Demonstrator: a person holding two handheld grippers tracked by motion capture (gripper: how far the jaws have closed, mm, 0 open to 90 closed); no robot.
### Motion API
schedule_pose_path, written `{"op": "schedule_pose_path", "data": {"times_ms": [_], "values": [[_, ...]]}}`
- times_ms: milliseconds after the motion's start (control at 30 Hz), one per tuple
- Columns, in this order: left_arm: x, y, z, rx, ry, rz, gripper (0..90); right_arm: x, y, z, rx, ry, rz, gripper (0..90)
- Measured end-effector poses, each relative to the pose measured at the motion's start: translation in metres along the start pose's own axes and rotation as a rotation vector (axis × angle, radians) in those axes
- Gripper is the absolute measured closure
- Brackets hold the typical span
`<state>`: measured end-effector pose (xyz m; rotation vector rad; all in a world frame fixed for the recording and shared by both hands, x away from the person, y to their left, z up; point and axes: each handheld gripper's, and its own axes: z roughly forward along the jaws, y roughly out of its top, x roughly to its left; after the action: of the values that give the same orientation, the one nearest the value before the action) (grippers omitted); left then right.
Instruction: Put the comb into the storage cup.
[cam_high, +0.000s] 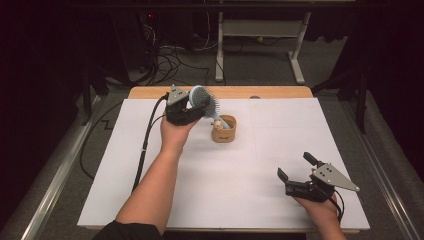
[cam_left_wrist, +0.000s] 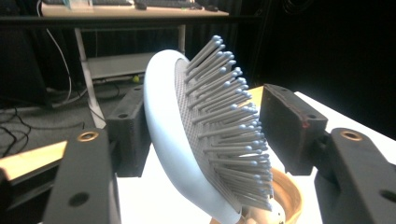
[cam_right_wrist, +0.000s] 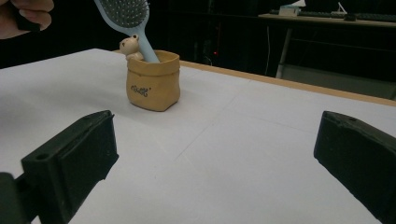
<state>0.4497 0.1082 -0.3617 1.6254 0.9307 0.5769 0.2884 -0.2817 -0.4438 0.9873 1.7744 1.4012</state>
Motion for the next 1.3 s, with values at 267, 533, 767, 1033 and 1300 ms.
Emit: {"op": "schedule_pose_path", "data": {"times_ms": [267, 533, 767, 1033, 1300], "values": [[0.0011, -0.0017, 0.0005, 0.019, -0.004, 0.01, 32.5, 0.0006, 0.0, 0.0005, 0.002, 0.0, -0.002, 0.0], [0.0039, -0.0019, -0.0004, 0.03, -0.003, 0.01, 30.2, 0.0007, -0.0001, 0.0005, 0.002, 0.001, -0.005, 0.0], [0.0035, -0.0021, -0.0002, 0.032, -0.005, 0.016, 29.9, 0.0009, -0.0001, 0.0006, 0.002, 0.001, -0.006, 0.0], [0.0037, -0.0023, -0.0004, 0.035, -0.01, 0.027, 28.3, 0.0007, -0.0002, 0.0007, 0.002, 0.0, -0.005, 0.0], [0.0052, -0.0025, -0.0002, 0.038, -0.009, 0.028, 22.9, 0.0006, -0.0006, 0.0009, 0.005, -0.004, -0.004, 0.0]]}}
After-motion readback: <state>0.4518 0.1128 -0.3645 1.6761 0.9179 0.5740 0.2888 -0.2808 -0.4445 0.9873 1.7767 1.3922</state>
